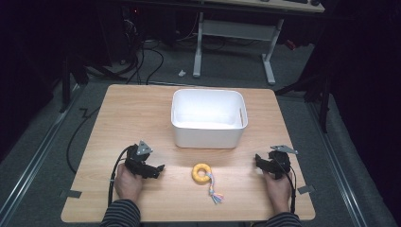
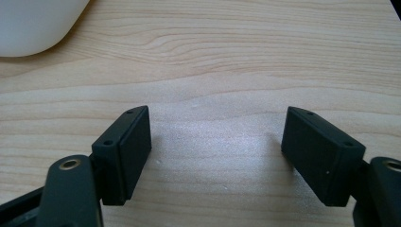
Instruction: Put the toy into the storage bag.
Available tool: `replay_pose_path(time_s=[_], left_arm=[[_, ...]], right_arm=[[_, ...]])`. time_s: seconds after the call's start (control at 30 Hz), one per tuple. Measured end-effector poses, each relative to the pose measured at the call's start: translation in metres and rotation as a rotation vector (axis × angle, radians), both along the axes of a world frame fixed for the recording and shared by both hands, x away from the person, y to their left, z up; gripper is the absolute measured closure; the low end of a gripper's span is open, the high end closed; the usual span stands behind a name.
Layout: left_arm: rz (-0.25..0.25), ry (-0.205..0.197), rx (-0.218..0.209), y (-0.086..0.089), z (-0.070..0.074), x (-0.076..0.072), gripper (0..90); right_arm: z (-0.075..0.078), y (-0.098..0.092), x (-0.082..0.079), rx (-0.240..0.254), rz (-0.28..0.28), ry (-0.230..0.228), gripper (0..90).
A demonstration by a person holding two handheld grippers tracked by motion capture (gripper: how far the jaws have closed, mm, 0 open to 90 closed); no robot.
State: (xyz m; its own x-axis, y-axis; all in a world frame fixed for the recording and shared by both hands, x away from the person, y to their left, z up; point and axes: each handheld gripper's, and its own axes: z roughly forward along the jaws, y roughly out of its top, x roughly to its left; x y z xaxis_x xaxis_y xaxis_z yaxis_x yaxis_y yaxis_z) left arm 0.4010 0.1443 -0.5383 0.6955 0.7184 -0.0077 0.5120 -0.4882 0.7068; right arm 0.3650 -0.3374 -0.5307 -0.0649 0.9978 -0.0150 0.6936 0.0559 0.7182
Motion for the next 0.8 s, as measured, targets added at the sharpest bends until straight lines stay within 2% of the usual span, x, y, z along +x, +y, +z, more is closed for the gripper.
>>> replay_pose_path(time_s=[0.8], left_arm=[[-0.005, 0.001, 0.002, -0.0003, 0.0001, -0.0019, 0.5]], right_arm=[[-0.0002, 0.0000, -0.0002, -0.006, 0.014, -0.003, 25.1]])
